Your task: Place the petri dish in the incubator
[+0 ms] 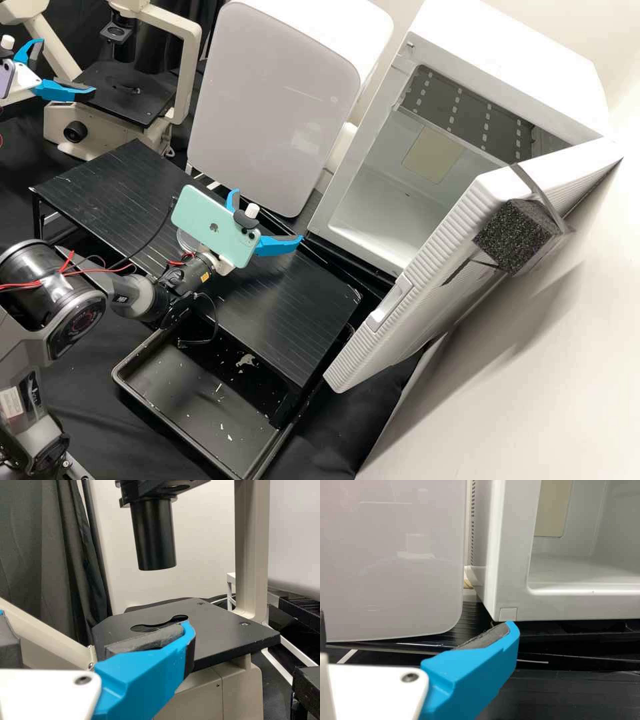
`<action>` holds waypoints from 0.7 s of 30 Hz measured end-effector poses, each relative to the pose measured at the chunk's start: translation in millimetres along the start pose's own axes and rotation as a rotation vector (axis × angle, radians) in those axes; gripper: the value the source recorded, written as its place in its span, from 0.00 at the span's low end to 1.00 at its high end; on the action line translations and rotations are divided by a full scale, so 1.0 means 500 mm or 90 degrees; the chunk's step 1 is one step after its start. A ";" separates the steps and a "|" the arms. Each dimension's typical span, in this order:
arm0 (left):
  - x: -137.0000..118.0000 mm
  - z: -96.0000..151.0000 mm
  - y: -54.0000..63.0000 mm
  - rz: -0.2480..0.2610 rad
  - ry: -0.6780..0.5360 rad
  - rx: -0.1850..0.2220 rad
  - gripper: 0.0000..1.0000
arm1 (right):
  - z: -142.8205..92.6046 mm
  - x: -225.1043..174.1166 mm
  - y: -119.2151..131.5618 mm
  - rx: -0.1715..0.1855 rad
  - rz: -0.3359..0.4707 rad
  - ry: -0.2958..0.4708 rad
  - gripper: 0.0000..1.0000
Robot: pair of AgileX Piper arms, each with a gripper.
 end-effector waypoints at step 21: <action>0.000 0.000 0.000 0.000 0.000 0.000 1.00 | -0.006 -0.105 0.018 0.025 0.053 0.064 1.00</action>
